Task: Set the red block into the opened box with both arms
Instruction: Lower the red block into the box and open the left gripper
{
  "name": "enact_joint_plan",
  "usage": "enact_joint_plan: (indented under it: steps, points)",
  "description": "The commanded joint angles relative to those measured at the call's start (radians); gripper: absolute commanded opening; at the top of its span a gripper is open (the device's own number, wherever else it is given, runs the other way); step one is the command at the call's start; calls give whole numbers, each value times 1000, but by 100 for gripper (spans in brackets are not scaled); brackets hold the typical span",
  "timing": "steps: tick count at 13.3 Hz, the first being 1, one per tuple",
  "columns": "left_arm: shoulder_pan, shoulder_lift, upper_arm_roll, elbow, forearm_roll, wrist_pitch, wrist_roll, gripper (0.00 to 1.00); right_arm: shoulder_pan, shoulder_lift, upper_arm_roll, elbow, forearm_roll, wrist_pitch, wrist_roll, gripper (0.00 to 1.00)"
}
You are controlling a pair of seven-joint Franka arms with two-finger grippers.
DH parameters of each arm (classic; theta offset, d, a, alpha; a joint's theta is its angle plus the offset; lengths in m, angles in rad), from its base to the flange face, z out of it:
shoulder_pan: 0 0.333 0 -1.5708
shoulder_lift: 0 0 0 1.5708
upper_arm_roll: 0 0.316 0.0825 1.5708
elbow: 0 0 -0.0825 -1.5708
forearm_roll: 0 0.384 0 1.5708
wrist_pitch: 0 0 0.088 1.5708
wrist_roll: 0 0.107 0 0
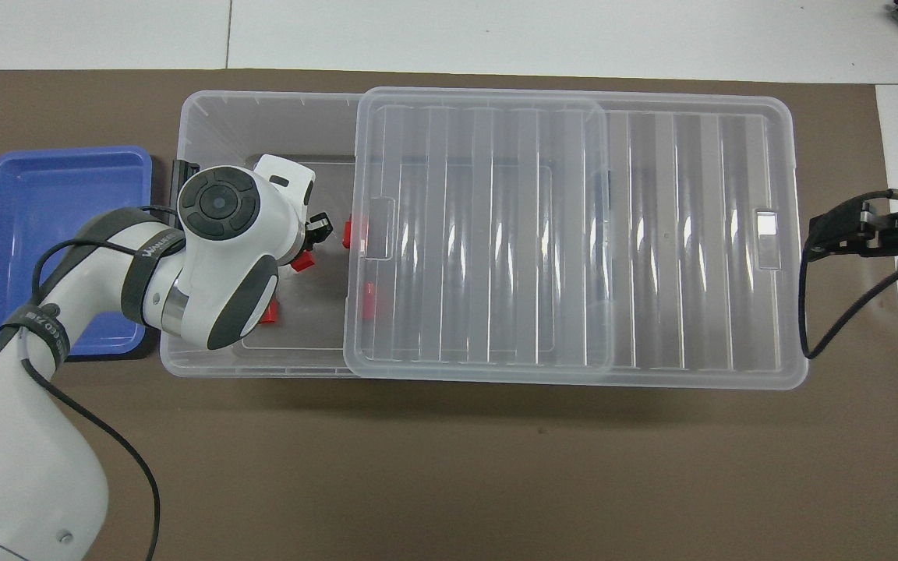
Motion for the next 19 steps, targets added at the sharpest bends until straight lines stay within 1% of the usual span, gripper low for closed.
enact_joint_plan:
  steps: [1,7,15,19]
  points:
    - [7,-38,5,-61,29,44,-13,0,-3,-20,3,-31,5,3,11,100]
    - [6,-47,7,-114,29,77,-16,0,-5,-20,3,-32,5,18,10,100]
    - [-8,-47,5,-129,29,116,-51,0,-6,-19,3,-34,5,30,10,100]
    - [-29,-41,7,-175,30,174,-68,0,-8,-20,3,-38,5,39,8,100]
